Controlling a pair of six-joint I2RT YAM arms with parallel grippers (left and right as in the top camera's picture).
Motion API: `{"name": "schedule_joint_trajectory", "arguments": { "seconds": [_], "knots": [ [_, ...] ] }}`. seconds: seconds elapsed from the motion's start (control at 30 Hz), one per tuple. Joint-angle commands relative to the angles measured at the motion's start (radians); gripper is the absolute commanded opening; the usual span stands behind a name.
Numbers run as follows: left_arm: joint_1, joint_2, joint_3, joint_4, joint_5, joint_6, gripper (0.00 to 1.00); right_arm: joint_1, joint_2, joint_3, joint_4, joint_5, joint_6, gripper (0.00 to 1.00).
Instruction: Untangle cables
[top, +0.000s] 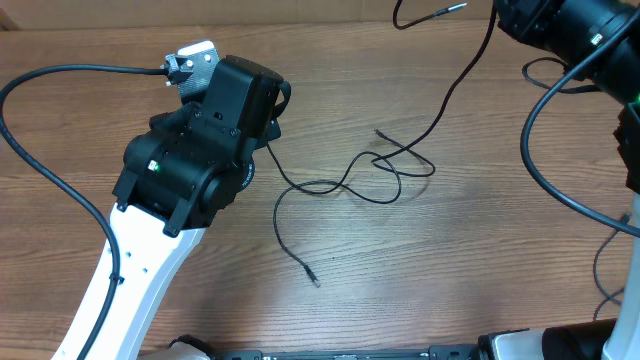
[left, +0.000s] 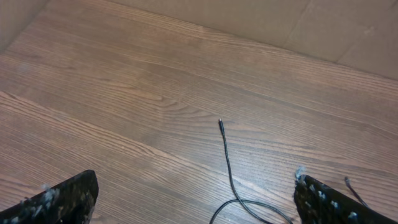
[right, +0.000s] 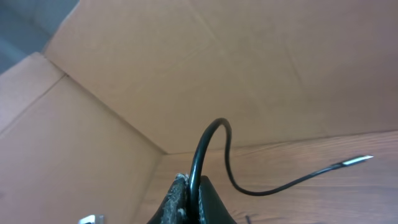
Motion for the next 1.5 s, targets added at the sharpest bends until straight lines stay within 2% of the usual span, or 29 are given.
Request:
{"name": "schedule_joint_trajectory", "arguments": {
  "seconds": [0.0,0.2,0.27,0.33,0.37,0.47,0.57,0.63,0.7,0.73,0.77,0.93,1.3,1.37,1.4,1.47],
  "knots": [
    [0.004,0.007,0.014,0.001,-0.011,0.008,1.00,-0.004,-0.016,0.026,-0.004,-0.036,0.046,0.04],
    [0.004,0.007,0.014,0.056,0.260,-0.008,1.00,-0.004,-0.016,0.026,-0.043,-0.031,0.035,0.04],
    [0.003,0.016,0.013,0.086,0.382,0.041,1.00,-0.004,-0.016,0.026,-0.040,-0.031,0.035,0.04],
    [0.003,0.036,0.013,0.131,0.529,0.165,1.00,-0.004,-0.016,0.026,-0.039,-0.032,0.035,0.04],
    [0.003,0.071,0.013,0.184,0.712,0.346,1.00,-0.004,-0.016,0.026,-0.040,-0.032,0.036,0.04],
    [0.003,0.132,0.013,0.220,0.847,0.481,0.98,-0.004,-0.016,0.026,-0.040,-0.043,0.036,0.04],
    [-0.003,0.207,0.013,0.243,0.971,0.623,0.88,-0.004,-0.016,0.026,-0.041,-0.065,0.036,0.04],
    [-0.011,0.259,0.013,0.257,1.107,0.754,0.84,-0.004,-0.016,0.026,-0.043,-0.065,0.036,0.04],
    [-0.015,0.293,0.013,0.264,1.265,0.899,0.83,-0.004,-0.016,0.026,-0.044,-0.065,0.035,0.04],
    [-0.016,0.314,0.013,0.264,1.397,1.024,0.84,-0.004,-0.016,0.026,-0.047,-0.065,0.035,0.04],
    [-0.016,0.320,0.013,0.264,1.442,1.069,0.84,-0.004,-0.016,0.026,-0.048,-0.065,0.035,0.04],
    [-0.018,0.328,0.013,0.264,1.550,1.215,0.85,-0.004,-0.016,0.026,-0.056,-0.064,0.015,0.04],
    [-0.024,0.328,0.013,0.254,1.556,1.270,0.87,-0.015,-0.016,0.026,-0.065,-0.080,0.017,0.04],
    [-0.036,0.331,0.013,0.275,1.533,1.275,0.92,-0.015,-0.016,0.026,-0.062,-0.125,0.018,0.04],
    [-0.045,0.332,0.013,0.284,1.511,1.276,1.00,-0.015,-0.016,0.026,-0.061,-0.151,0.021,0.04],
    [-0.062,0.334,0.013,0.291,1.478,1.276,1.00,-0.015,-0.016,0.026,-0.058,-0.183,0.021,0.04]
  ]
}}
